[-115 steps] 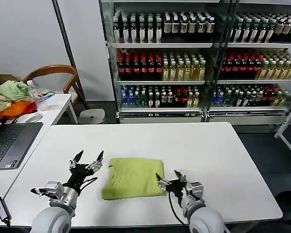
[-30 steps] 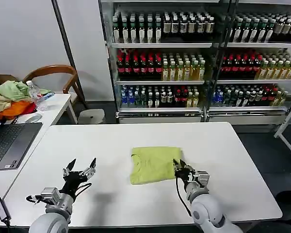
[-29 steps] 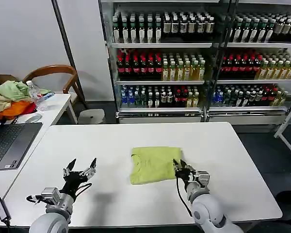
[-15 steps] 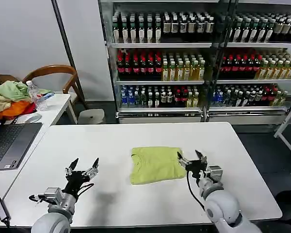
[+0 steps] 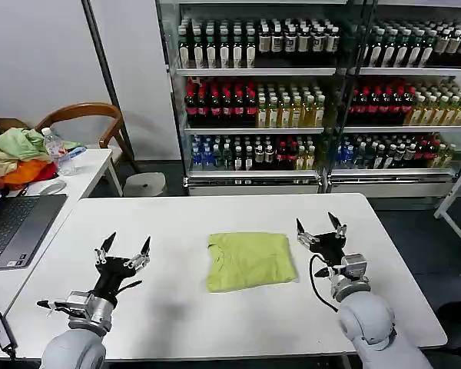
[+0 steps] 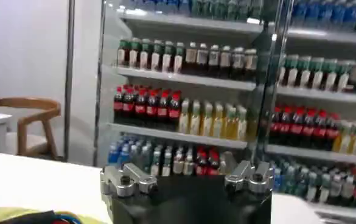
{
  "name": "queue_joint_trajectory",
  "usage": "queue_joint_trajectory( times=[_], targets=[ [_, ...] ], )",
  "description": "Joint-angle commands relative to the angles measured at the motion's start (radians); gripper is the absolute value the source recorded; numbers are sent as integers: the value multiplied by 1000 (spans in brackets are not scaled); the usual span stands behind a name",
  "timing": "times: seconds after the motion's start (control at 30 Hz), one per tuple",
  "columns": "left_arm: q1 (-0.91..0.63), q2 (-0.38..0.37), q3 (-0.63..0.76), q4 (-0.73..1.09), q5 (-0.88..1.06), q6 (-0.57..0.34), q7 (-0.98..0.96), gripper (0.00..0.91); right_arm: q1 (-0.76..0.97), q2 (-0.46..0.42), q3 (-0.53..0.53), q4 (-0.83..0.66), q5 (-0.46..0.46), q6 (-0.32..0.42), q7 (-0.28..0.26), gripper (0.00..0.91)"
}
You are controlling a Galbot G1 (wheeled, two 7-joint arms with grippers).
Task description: Fold and organize the clothes.
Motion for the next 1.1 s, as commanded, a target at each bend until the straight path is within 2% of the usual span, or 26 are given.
queue_joint_trajectory(
  times=[0.03,0.23,0.3,0.37,0.7,0.97,1.1],
  targets=[
    [-15,9,-8,8,116,-112,66,907,-9,-15,58,-52,-106,123,-54,907],
    [-21,3,-7,15,108,-137,65,907,-27,-11,55,-48,-116,154,-60,907],
    [-22,3,-11,21,107,-141,66,907,-24,-13,62,-48,-145,139,-56,907],
    [-21,1,-17,30,104,-149,74,907,-15,-11,68,-61,-171,158,-52,907],
    [-11,-22,-42,35,102,-140,106,907,-21,-21,69,-67,-158,141,-57,907],
    [-29,-49,-44,49,110,-141,108,907,-31,-23,67,-93,-163,181,-44,907],
    [-31,-44,-43,58,111,-165,122,907,-30,-26,67,-105,-205,207,-40,907]
  ],
)
